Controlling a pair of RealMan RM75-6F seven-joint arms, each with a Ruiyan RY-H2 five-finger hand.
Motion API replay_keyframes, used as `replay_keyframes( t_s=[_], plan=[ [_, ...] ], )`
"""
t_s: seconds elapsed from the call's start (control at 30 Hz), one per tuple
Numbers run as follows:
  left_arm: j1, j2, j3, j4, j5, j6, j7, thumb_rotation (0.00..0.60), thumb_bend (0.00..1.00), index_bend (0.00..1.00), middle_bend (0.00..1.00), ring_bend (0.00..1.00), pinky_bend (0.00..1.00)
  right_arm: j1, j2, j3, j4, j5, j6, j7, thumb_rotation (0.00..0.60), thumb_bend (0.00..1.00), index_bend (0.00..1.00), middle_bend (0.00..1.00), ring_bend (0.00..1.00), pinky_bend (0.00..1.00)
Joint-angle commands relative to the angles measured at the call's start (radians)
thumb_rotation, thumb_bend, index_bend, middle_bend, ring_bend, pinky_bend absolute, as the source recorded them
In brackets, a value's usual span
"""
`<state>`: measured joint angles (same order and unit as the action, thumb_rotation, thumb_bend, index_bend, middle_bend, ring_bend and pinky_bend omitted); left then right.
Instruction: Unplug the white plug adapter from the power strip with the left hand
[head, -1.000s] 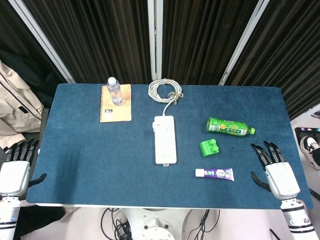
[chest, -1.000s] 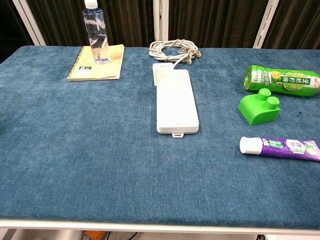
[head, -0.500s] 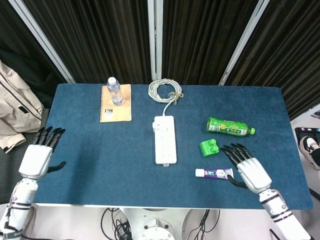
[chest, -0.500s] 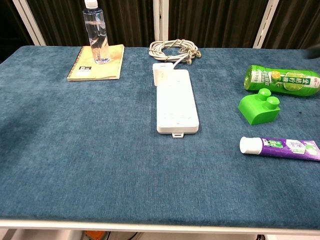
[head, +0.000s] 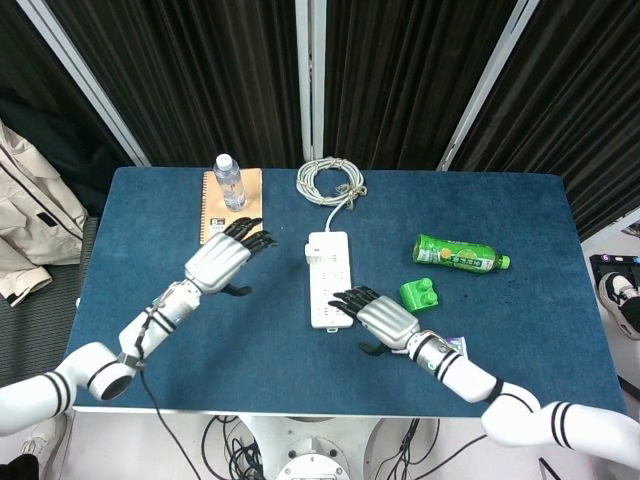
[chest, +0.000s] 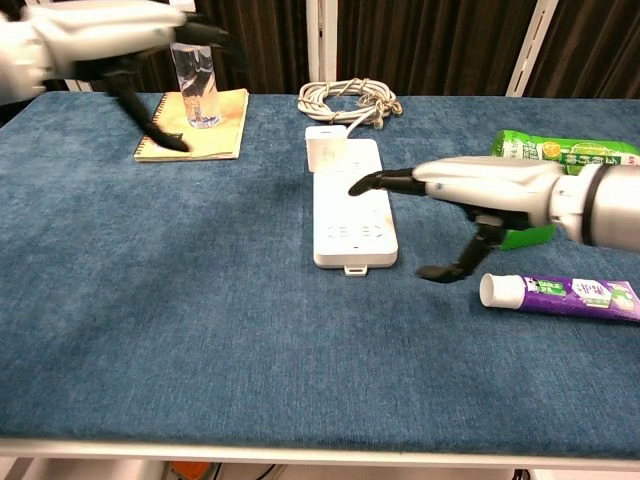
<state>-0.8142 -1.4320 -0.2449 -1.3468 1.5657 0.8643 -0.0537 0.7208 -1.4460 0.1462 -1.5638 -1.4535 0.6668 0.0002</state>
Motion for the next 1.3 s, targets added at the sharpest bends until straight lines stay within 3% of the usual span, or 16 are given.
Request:
replay_keyframes(
  t_s=[0.03,0.4,0.5,0.8,1.13,1.3],
  plan=[
    [-0.122,-0.102,-0.036,0.132,-0.015,-0.094,-0.085,0.600,0.14,0.21,0.17,0.01,0.11,0.026,-0.027,0.006,0.030,0.024,-0.019,0.008,0.600,0.28,0.00,0.00,0.00,0.00],
    [-0.280,-0.252,0.003,0.400,-0.030,-0.196,-0.216,0.600,0.14,0.22,0.18,0.03,0.12,0.064,-0.078,-0.014,0.086,0.091,-0.038,0.000,0.600,0.29,0.00,0.01,0.00,0.00],
    [-0.307,-0.286,0.019,0.464,-0.030,-0.212,-0.244,0.600,0.14,0.25,0.20,0.09,0.18,0.074,-0.091,-0.019,0.101,0.104,-0.043,-0.005,0.600,0.29,0.00,0.01,0.00,0.00],
    [-0.363,-0.362,0.052,0.591,-0.034,-0.228,-0.349,0.600,0.15,0.28,0.24,0.15,0.30,0.084,-0.105,-0.034,0.121,0.129,-0.034,-0.011,0.600,0.29,0.00,0.02,0.00,0.00],
    [-0.429,-0.437,0.098,0.727,-0.006,-0.237,-0.439,0.600,0.16,0.32,0.27,0.18,0.35,0.091,-0.106,-0.044,0.129,0.144,-0.024,-0.009,0.600,0.29,0.00,0.02,0.00,0.00],
    [-0.448,-0.482,0.130,0.811,0.013,-0.224,-0.478,0.600,0.18,0.37,0.33,0.29,0.46,0.102,-0.112,-0.045,0.139,0.150,-0.029,-0.008,0.600,0.29,0.00,0.02,0.00,0.00]
  ],
)
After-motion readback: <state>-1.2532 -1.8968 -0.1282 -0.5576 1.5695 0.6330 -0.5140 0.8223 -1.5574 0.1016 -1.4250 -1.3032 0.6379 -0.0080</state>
